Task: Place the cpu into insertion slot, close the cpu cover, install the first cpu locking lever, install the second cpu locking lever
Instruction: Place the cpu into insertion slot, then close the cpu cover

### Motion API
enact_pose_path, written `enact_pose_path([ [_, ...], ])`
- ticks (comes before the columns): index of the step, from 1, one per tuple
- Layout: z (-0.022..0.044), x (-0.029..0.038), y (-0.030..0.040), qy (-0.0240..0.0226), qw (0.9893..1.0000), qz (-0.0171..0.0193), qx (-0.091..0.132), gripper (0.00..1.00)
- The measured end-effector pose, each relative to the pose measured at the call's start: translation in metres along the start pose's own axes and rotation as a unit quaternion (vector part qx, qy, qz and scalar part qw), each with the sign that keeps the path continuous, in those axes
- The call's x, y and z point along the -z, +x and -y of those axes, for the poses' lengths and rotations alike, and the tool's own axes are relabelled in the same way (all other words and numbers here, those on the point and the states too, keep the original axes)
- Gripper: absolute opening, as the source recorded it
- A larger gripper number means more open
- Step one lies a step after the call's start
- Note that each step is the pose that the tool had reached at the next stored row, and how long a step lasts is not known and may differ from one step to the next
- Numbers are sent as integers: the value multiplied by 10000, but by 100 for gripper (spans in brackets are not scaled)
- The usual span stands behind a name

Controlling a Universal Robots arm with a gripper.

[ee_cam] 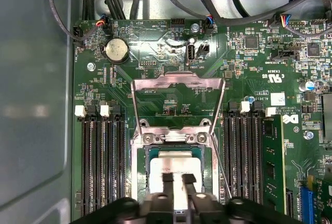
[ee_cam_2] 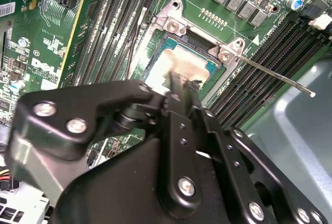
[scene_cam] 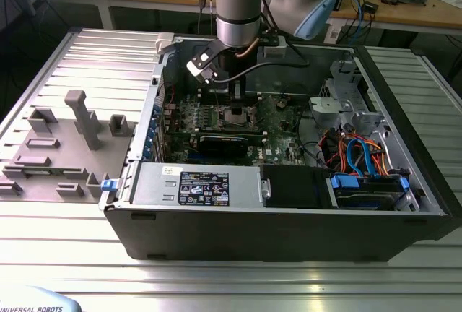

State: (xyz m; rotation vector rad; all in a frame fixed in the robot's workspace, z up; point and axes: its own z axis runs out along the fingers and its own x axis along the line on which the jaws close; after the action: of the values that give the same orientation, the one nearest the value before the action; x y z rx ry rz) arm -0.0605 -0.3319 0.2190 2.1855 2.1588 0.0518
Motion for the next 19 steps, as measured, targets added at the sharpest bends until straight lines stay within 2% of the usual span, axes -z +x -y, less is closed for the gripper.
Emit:
enact_pose_path([
  [1,0,0,0,0,10000,0,0,17],
  [2,0,0,0,0,10000,0,0,11],
  [3,0,0,0,1,10000,0,0,11],
  [16,-2,5,0,10,10000,0,0,11],
  [19,-13,5,-1,29,10000,2,-1,11],
])
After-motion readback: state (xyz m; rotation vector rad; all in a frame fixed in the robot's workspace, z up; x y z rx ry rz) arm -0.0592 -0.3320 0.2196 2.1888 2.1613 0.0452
